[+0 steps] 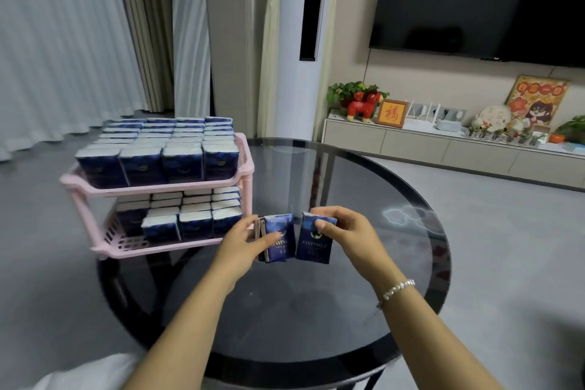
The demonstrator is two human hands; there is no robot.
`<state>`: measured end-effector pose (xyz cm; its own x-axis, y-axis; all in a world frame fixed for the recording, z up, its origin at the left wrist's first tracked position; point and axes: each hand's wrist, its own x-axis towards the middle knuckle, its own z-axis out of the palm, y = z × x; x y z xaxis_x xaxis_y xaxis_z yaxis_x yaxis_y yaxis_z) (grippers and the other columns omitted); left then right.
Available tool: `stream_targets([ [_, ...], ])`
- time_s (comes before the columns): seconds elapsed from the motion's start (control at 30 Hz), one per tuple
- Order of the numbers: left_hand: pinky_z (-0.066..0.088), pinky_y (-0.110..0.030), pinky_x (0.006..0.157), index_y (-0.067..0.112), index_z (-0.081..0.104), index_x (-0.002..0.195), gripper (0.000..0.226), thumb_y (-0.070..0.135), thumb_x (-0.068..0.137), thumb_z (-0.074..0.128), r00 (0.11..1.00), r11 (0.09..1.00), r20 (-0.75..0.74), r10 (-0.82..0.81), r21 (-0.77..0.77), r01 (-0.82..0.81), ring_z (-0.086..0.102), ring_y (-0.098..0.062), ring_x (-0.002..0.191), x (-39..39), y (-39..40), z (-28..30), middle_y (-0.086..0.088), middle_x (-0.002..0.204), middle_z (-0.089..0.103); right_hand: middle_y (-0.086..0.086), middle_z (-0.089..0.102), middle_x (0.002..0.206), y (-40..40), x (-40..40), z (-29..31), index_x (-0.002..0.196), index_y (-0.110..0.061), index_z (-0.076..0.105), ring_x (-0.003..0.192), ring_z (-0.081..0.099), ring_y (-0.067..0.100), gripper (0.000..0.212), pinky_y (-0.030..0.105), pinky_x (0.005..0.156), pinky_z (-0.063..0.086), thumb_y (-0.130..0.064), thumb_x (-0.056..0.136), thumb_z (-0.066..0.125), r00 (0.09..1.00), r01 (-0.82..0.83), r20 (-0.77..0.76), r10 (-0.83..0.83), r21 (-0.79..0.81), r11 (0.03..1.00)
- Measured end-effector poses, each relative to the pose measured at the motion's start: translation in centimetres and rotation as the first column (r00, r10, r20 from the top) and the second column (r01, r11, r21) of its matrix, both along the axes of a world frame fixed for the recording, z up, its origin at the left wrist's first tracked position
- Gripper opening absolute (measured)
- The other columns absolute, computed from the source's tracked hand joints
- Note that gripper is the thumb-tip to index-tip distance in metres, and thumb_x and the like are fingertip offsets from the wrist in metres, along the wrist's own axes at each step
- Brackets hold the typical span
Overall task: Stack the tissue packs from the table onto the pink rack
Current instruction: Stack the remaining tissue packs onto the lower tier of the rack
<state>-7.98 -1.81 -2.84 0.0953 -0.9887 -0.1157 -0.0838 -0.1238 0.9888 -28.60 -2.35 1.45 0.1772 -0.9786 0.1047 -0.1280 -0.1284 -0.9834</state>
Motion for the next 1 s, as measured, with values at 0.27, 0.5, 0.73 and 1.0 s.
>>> stream_targets([
  [0.27,0.057,-0.035,0.082,0.021,0.061,0.113,0.031,0.020,0.083,0.067,0.980,0.998,-0.194,-0.051,-0.038,0.045,0.069,-0.018,0.098,2.7,4.5,0.4,0.001,0.107,0.072,-0.003,0.070,0.095,1.5,6.3,-1.1,0.086,-0.033,0.070,0.086,0.066,0.016,0.020,0.025,0.079,0.055,-0.014,0.083,0.069,0.990,-0.119,-0.092,0.106,-0.149,0.982],
  [0.5,0.052,-0.025,0.082,0.026,0.054,0.117,0.052,0.022,0.073,0.081,1.000,1.000,-0.006,0.000,-0.028,0.000,0.062,-0.010,0.105,4.7,6.5,-0.9,0.003,0.117,0.064,0.000,0.063,0.117,1.5,9.3,-2.4,0.119,-0.029,0.059,0.108,0.061,0.016,0.040,0.022,0.089,0.052,-0.018,0.083,0.070,0.956,-0.286,-0.079,0.283,-0.034,0.958],
  [0.73,0.037,-0.012,0.095,0.046,0.024,0.137,0.089,0.019,0.073,0.080,0.958,0.987,0.247,-0.148,-0.021,0.158,0.043,-0.003,0.128,7.2,7.6,-1.8,0.019,0.136,0.044,-0.004,0.046,0.138,0.2,9.5,-2.5,0.141,-0.034,0.035,0.124,0.049,0.009,0.075,0.033,0.104,0.044,-0.014,0.080,0.073,0.744,-0.575,-0.322,0.585,0.136,0.807],
  [1.0,0.012,-0.029,0.117,0.026,-0.036,0.140,0.116,0.041,0.085,0.065,0.836,0.979,0.513,-0.195,0.045,0.201,0.005,-0.014,0.146,5.9,8.0,-2.5,0.008,0.158,-0.003,-0.010,0.044,0.135,-0.4,9.9,-1.9,0.139,-0.030,0.035,0.121,0.048,0.009,0.079,0.029,0.102,0.044,-0.022,0.073,0.079,0.597,-0.592,-0.630,0.496,0.072,0.803],
])
